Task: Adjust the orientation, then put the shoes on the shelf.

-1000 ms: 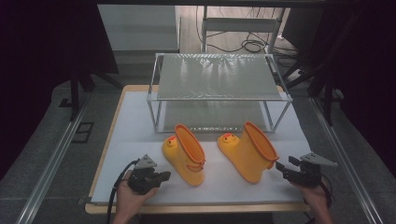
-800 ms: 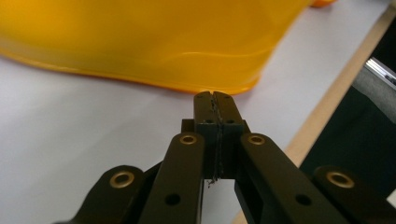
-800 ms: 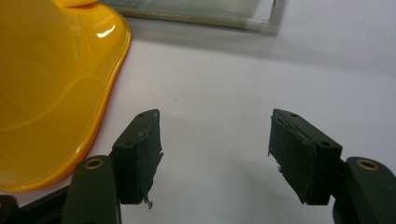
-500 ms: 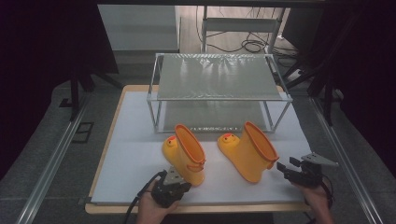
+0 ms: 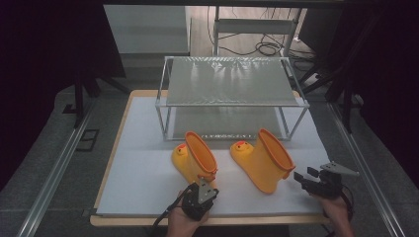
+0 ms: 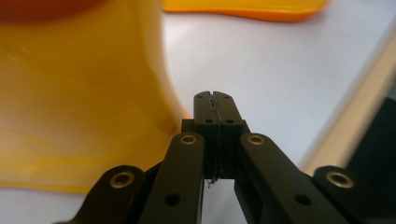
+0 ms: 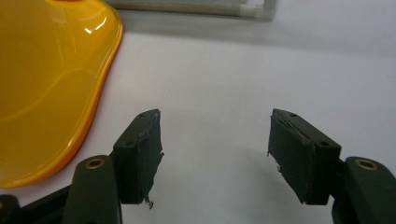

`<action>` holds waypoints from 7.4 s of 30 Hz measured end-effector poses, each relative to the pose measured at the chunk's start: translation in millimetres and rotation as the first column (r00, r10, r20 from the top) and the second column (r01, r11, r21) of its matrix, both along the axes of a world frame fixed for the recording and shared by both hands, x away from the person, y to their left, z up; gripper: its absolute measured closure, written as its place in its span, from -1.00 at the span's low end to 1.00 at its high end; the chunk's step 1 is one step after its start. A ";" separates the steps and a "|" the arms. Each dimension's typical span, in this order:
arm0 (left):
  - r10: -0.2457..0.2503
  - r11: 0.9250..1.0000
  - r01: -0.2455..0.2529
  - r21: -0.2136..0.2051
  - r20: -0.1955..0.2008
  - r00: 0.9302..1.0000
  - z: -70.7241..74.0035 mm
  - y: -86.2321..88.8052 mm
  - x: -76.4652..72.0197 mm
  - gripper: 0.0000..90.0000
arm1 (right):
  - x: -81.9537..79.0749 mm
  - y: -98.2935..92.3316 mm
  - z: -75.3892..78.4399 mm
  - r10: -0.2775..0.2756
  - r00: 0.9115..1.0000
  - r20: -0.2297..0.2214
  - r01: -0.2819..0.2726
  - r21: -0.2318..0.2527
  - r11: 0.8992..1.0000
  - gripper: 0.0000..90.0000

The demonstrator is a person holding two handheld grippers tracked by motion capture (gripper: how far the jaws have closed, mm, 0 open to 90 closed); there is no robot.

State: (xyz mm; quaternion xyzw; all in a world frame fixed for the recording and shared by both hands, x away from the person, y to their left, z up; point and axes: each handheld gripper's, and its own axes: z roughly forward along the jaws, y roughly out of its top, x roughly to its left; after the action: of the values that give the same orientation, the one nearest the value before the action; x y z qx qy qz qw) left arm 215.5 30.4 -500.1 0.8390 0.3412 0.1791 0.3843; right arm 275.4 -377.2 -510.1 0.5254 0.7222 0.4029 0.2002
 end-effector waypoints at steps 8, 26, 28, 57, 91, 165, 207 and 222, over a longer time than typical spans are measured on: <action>0.006 1.000 -0.007 0.020 0.030 1.000 -0.6 -10.8 3.4 1.00 | 0.9 2.5 -2.1 0.008 1.000 -0.005 -0.008 -0.011 1.000 -0.23; 0.062 0.996 -0.063 -0.062 -0.019 0.998 -2.4 41.8 -12.9 1.00 | -0.3 -2.7 -0.8 -0.012 1.000 -0.002 0.012 -0.002 1.000 -0.23; 0.072 0.995 -0.074 -0.065 -0.027 0.997 -2.0 51.6 -14.4 1.00 | -0.3 -2.7 -0.6 -0.012 1.000 -0.002 0.012 -0.001 1.000 -0.23; 0.001 0.993 -0.013 -0.120 -0.101 0.995 2.0 57.8 -7.2 0.59 | 2.4 -1.4 -3.0 -0.002 1.000 -0.015 0.002 0.005 1.000 -0.22; -0.055 0.994 0.036 -0.103 -0.190 0.980 -10.9 36.5 12.2 0.14 | -11.8 29.8 9.5 0.185 0.982 0.029 -0.184 -0.033 0.982 0.99; -0.088 0.988 0.055 -0.142 -0.238 0.967 -11.0 35.2 9.4 0.04 | -10.0 39.6 2.1 0.195 0.978 0.071 -0.195 -0.006 0.981 0.14; -0.273 0.961 0.232 -0.150 -0.403 0.873 89.3 12.8 21.5 0.00 | -9.7 36.7 -0.4 0.182 0.982 0.057 -0.183 0.009 0.983 0.07; -0.332 0.942 0.278 -0.187 -0.415 0.847 153.3 16.2 38.5 0.04 | -9.6 36.5 -0.8 0.186 0.981 0.057 -0.187 0.015 0.982 0.06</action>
State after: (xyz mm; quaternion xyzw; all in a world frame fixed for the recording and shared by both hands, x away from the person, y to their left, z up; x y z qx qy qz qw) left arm 254.0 46.6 -346.8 0.8764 0.2915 -0.0998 0.3701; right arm 265.8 -340.7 -510.9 0.4461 0.7583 0.4416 0.1758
